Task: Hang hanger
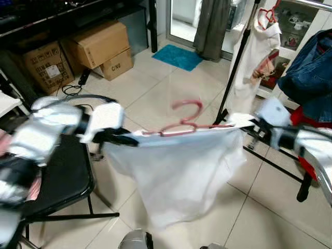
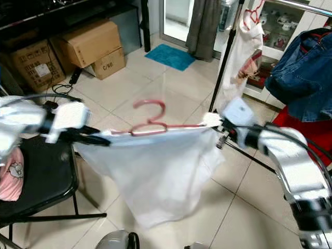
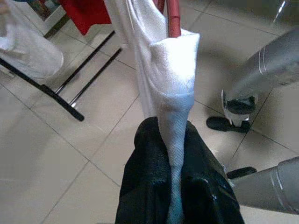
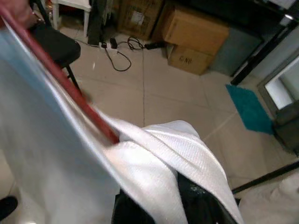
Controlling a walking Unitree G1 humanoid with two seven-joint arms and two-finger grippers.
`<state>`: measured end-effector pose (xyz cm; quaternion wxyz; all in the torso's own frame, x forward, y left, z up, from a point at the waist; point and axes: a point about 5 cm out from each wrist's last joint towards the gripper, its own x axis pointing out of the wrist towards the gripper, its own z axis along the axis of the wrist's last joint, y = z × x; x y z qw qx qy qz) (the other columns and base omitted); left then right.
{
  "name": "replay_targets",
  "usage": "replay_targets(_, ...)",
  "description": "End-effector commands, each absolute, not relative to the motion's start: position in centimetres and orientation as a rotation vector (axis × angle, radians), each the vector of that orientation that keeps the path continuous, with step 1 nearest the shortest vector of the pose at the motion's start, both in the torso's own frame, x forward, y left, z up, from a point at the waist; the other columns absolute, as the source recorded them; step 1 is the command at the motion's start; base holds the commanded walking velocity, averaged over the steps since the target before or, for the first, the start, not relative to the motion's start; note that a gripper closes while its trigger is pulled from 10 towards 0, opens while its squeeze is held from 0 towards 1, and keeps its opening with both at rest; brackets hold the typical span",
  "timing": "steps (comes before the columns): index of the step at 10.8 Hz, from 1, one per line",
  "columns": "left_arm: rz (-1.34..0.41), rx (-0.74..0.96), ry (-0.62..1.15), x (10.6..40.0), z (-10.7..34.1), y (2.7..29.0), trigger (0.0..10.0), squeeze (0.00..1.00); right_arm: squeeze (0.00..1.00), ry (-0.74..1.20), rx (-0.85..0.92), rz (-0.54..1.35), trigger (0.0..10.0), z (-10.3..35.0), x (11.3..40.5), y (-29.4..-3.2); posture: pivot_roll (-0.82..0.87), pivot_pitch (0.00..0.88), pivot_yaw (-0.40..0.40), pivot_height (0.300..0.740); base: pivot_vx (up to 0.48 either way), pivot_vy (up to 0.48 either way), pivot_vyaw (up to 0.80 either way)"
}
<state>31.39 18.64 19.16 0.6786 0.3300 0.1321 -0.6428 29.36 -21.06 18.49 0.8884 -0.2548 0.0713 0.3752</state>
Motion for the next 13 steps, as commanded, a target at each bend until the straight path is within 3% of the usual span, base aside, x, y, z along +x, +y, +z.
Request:
replay_targets(1, -1.432, 0.793, 0.287, 32.0, 19.5, 18.3, 0.0, 0.00, 0.00, 0.113, -0.568, 0.854, 0.0, 19.7, 29.1, -19.7, 0.02, 0.042, 0.043, 0.740, 0.000, 0.000, 0.00)
replay_targets(5, -1.400, 0.788, 0.275, 33.0, 19.8, 18.2, 0.0, 0.00, 0.00, 0.198, -0.688, 0.864, 0.0, 19.6, 28.0, -20.4, 0.01, 0.032, 0.047, 0.740, 0.000, 0.000, 0.00)
replay_targets(6, -1.441, 0.769, 0.261, 32.8, 19.6, 17.7, 0.0, 0.00, 0.00, 0.181, -0.679, 0.878, 4.2, 20.0, 28.0, -19.8, 0.01, 0.025, 0.046, 0.740, 0.000, 0.000, 0.00)
replay_targets(7, -1.470, 0.773, 0.272, 32.6, 19.3, 17.3, 0.0, 0.00, 0.00, 0.205, -0.654, 0.904, 10.0, 20.2, 27.9, -19.4, 0.01, 0.019, 0.046, 0.740, 0.000, 0.000, 0.00)
replay_targets(8, -1.463, 0.785, 0.280, 32.8, 19.2, 17.3, 0.0, 0.00, 1.00, 0.242, -0.676, 0.916, 10.0, 20.4, 27.8, -19.6, 0.01, 0.017, 0.045, 0.740, 0.000, 0.000, 0.00)
replay_targets(13, -1.441, 0.812, 0.342, 33.0, 19.0, 18.0, 0.0, 0.00, 1.00, 0.311, -0.851, 0.941, 10.0, 22.4, 27.4, -20.4, 0.01, 0.009, 0.035, 0.740, 0.000, 0.000, 0.00)
